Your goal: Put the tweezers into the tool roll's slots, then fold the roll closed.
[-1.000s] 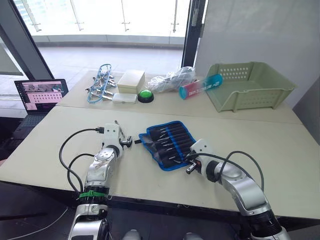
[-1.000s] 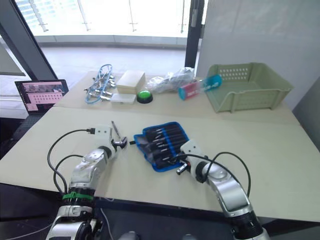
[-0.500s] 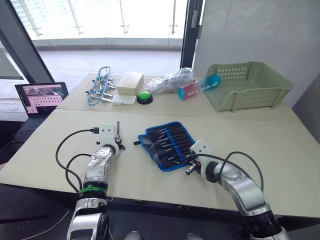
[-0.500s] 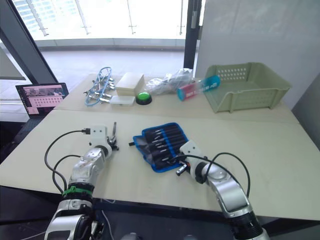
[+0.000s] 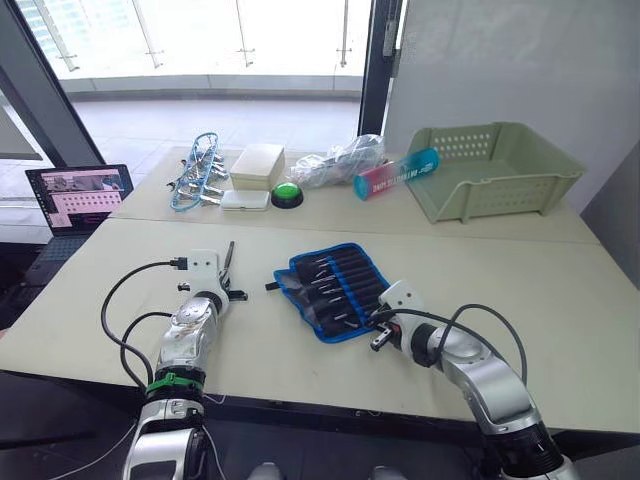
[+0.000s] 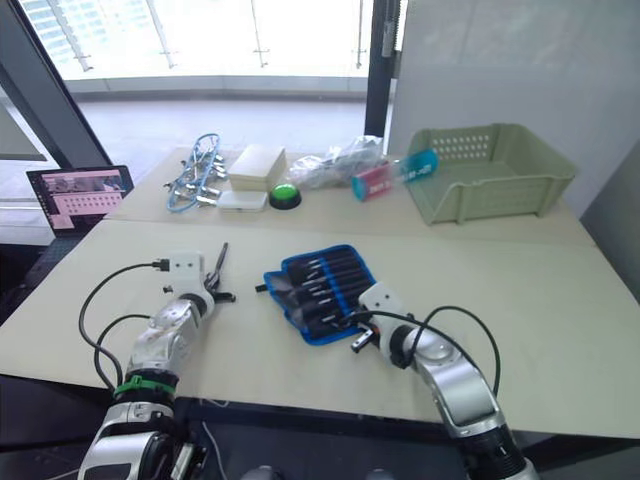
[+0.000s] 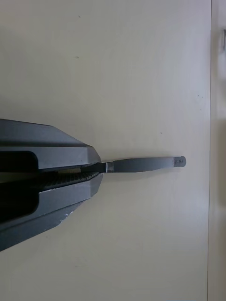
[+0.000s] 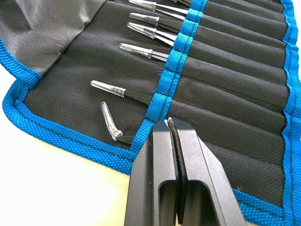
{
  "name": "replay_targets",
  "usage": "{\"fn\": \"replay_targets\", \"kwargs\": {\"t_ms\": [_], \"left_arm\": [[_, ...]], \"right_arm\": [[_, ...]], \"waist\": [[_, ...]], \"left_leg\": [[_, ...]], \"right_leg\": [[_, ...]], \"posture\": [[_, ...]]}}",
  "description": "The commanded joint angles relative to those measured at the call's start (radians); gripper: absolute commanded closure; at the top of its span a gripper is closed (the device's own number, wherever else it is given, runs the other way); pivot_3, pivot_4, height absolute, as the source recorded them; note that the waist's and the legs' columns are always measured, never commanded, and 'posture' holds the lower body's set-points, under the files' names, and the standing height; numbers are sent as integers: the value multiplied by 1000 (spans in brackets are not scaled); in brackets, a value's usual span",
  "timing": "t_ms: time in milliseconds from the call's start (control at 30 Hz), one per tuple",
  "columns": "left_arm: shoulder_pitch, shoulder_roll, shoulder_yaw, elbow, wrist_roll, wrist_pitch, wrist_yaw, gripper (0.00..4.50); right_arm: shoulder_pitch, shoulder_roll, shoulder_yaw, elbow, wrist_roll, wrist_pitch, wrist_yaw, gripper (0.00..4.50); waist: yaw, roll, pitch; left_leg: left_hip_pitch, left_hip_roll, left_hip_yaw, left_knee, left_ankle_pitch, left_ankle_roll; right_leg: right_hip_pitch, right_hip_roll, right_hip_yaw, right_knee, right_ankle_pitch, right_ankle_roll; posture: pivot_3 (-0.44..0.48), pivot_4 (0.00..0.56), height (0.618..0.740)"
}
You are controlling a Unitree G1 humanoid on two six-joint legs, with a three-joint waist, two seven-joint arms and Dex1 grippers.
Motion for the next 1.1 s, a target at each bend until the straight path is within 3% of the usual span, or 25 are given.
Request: {"fn": "replay_targets", "kwargs": {"t_ms": [33, 200, 367, 667, 867, 1100], "left_arm": [[39, 45, -17, -100, -3, -10, -63, 4490], [68, 100, -39, -332, -91, 21, -231, 4490], [64, 151, -79, -480, -204, 156, -398, 4490], [-38, 243, -235, -533, -295, 485, -577, 4490], [-91, 365, -332, -657, -365, 698, -709, 4490], [-130, 486, -428, -666, -346, 731, -805, 4490]], "right_arm": [[20, -5, 17, 28, 3, 43, 4, 4500], [18, -3, 19, 33, 2, 42, 4, 4500], [11, 1, 22, 39, 2, 41, 5, 4500], [18, 3, 31, 39, -3, 41, 3, 4500], [24, 2, 29, 30, -1, 44, -2, 4500], [29, 3, 28, 27, -2, 42, -6, 4500]], "waist": [[-3, -5, 3], [-11, -23, 14], [-14, -25, 15], [-19, -28, 21], [-23, -27, 24], [-22, -26, 26]], "left_leg": [[-1, 0, 0, 0, 0, 0], [-7, 0, 0, -1, 0, 0], [-8, 1, -1, -1, 0, -1], [-8, 1, -1, 0, 0, 0], [-9, 1, -1, -1, -1, 0], [-9, 1, -1, -1, -1, 0]], "right_leg": [[-1, 0, 0, 0, 0, 0], [-6, 0, -1, -1, 4, -8], [-6, 0, -1, -1, 4, -8], [-6, 0, -1, -1, 4, -8], [-7, 0, -1, -1, 3, -8], [-8, 0, -1, 0, 3, -9]], "posture": [[0, 150, 740], [0, 150, 740], [0, 150, 740], [0, 150, 740], [0, 150, 740], [0, 150, 740]]}}
